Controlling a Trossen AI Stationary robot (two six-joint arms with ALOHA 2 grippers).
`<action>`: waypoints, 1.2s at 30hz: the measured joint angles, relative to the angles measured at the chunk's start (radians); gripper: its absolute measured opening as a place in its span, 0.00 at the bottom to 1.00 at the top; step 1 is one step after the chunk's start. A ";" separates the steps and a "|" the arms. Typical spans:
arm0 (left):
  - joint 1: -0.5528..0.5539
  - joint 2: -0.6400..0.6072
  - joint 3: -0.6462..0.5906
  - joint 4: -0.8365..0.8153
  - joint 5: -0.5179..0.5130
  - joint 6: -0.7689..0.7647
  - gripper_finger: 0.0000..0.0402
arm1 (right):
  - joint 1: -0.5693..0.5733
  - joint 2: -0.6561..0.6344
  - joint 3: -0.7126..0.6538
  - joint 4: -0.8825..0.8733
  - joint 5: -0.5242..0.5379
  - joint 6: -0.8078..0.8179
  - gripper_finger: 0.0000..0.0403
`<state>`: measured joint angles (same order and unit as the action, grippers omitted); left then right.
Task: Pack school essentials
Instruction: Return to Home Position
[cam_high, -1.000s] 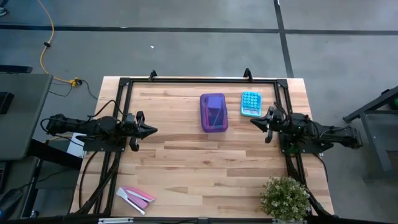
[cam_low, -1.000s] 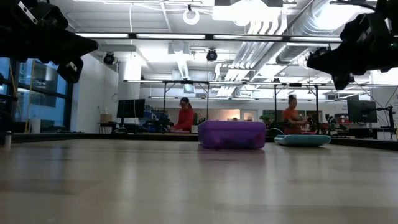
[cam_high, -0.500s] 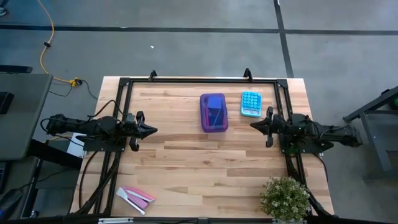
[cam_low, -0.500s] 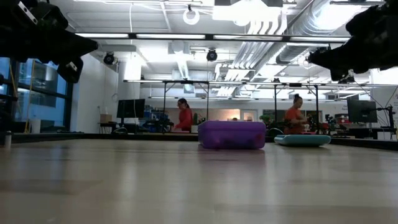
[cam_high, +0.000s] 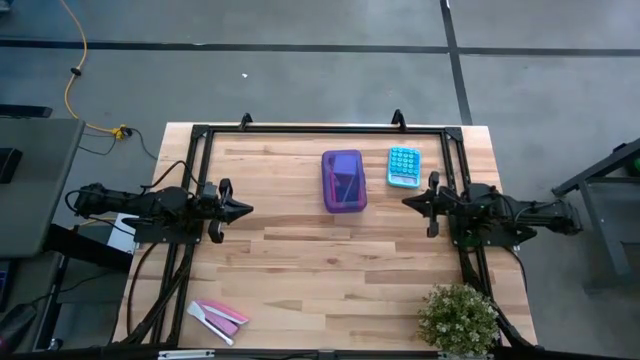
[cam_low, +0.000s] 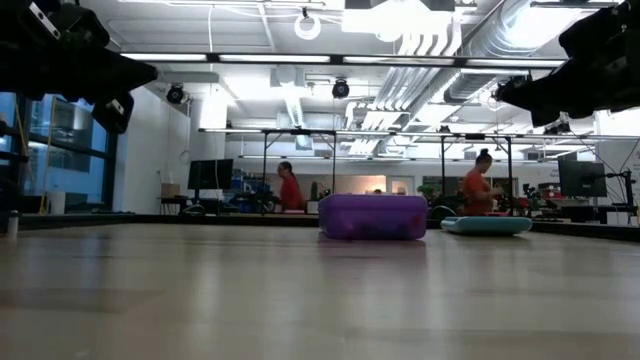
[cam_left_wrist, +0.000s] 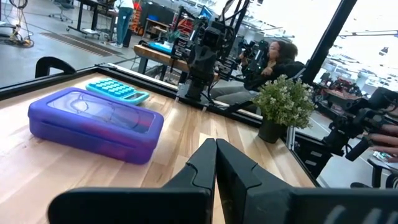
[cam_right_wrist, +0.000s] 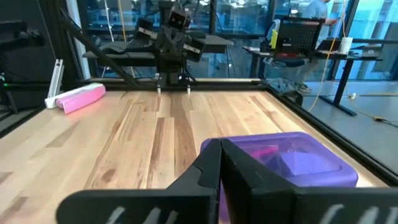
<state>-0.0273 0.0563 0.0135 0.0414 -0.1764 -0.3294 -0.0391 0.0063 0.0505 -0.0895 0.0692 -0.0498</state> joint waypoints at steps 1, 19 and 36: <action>0.000 0.000 0.000 0.000 0.000 0.000 0.00 | 0.000 0.006 0.000 0.000 0.000 0.000 0.00; 0.000 0.000 0.000 0.000 0.001 0.000 0.00 | 0.000 0.011 0.000 0.000 -0.001 0.000 0.00; 0.110 -0.053 -0.002 -0.033 0.156 0.193 0.00 | 0.000 0.016 0.000 0.000 -0.002 0.000 0.00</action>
<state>0.0830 0.0032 0.0116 0.0084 -0.0203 -0.1364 -0.0391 0.0227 0.0505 -0.0898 0.0671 -0.0494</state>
